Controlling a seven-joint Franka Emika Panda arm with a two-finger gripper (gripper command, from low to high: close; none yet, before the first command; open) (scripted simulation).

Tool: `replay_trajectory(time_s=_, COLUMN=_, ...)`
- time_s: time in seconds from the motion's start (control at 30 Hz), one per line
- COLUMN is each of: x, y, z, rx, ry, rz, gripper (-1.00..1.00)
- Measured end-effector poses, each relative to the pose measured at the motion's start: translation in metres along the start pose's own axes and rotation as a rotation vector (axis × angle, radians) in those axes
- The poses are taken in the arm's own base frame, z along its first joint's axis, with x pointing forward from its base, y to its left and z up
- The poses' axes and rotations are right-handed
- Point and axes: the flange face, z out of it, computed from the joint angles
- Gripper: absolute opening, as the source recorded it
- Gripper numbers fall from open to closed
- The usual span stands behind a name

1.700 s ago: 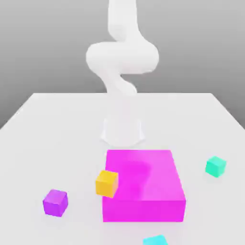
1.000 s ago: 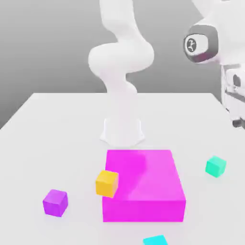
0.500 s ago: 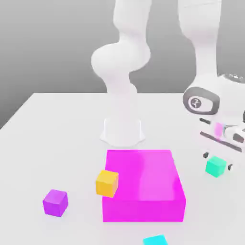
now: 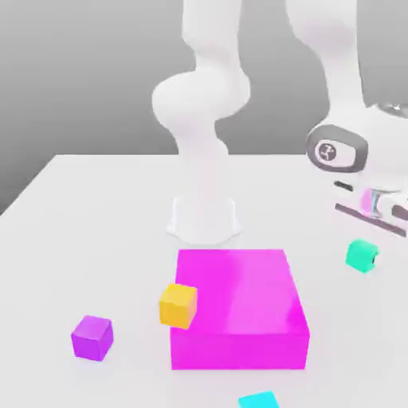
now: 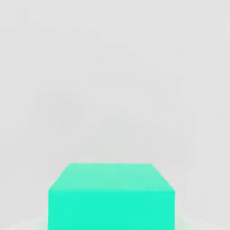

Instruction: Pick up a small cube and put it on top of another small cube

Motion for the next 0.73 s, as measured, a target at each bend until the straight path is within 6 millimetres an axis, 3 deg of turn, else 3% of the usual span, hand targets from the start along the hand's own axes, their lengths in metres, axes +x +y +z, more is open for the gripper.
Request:
replay_trajectory(time_s=0.1, x=-0.049, y=0.068, z=-0.028, rx=-0.01, ry=-0.003, rz=0.127, gripper=-1.0)
replay_trajectory(time_s=0.2, x=-0.1, y=0.114, z=-0.054, rx=-0.013, ry=-0.005, rz=0.212, gripper=-1.0)
replay_trajectory(time_s=0.3, x=-0.168, y=0.152, z=-0.078, rx=-0.009, ry=-0.007, rz=0.322, gripper=-1.0)
replay_trajectory(time_s=0.4, x=-0.24, y=0.173, z=-0.097, rx=0.002, ry=-0.005, rz=0.431, gripper=-1.0)
replay_trajectory(time_s=0.47, x=-0.28, y=0.179, z=-0.097, rx=0.012, ry=0.001, rz=0.488, gripper=-1.0)
replay_trajectory(time_s=0.6, x=-0.294, y=0.181, z=-0.059, rx=0.017, ry=0.004, rz=0.509, gripper=-1.0)
replay_trajectory(time_s=0.63, x=-0.295, y=0.18, z=-0.049, rx=0.015, ry=0.002, rz=0.511, gripper=1.0)
replay_trajectory(time_s=0.73, x=-0.295, y=0.18, z=-0.049, rx=0.015, ry=0.002, rz=0.511, gripper=1.0)
